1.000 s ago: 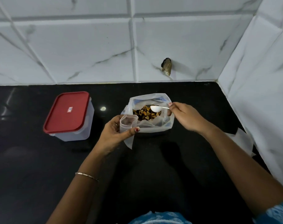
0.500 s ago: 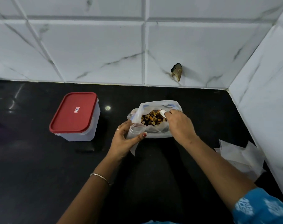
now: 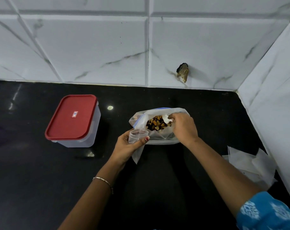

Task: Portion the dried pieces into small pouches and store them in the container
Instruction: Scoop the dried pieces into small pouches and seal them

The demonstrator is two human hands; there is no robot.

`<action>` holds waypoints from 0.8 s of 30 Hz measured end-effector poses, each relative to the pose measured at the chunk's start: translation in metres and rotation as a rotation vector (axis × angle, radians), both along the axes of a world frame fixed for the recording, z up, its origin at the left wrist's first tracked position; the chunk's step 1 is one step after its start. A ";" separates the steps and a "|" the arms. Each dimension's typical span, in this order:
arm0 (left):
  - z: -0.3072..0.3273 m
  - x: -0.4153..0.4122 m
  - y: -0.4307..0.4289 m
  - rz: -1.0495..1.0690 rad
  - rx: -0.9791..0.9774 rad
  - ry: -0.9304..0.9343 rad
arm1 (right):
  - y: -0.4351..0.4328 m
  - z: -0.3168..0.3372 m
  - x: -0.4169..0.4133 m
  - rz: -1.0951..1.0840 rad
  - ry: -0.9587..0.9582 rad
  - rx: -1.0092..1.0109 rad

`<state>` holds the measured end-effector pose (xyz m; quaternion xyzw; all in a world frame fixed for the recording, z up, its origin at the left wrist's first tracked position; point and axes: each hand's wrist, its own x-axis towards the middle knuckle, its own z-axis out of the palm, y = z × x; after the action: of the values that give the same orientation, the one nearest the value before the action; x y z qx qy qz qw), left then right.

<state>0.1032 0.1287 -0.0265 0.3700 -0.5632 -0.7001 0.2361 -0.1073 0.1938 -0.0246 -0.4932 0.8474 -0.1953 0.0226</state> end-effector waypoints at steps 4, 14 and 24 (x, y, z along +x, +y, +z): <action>-0.002 -0.002 -0.001 0.001 0.000 -0.002 | 0.000 0.006 -0.006 -0.013 -0.137 -0.032; -0.004 -0.004 -0.003 0.031 0.035 0.008 | 0.002 0.010 0.013 0.154 0.268 0.213; -0.005 -0.006 -0.001 0.026 0.056 0.023 | 0.004 0.007 0.002 -0.017 0.034 0.046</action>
<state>0.0969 0.1280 -0.0310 0.3758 -0.5357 -0.7167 0.2412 -0.1055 0.1980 -0.0178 -0.4887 0.8560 -0.1674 0.0178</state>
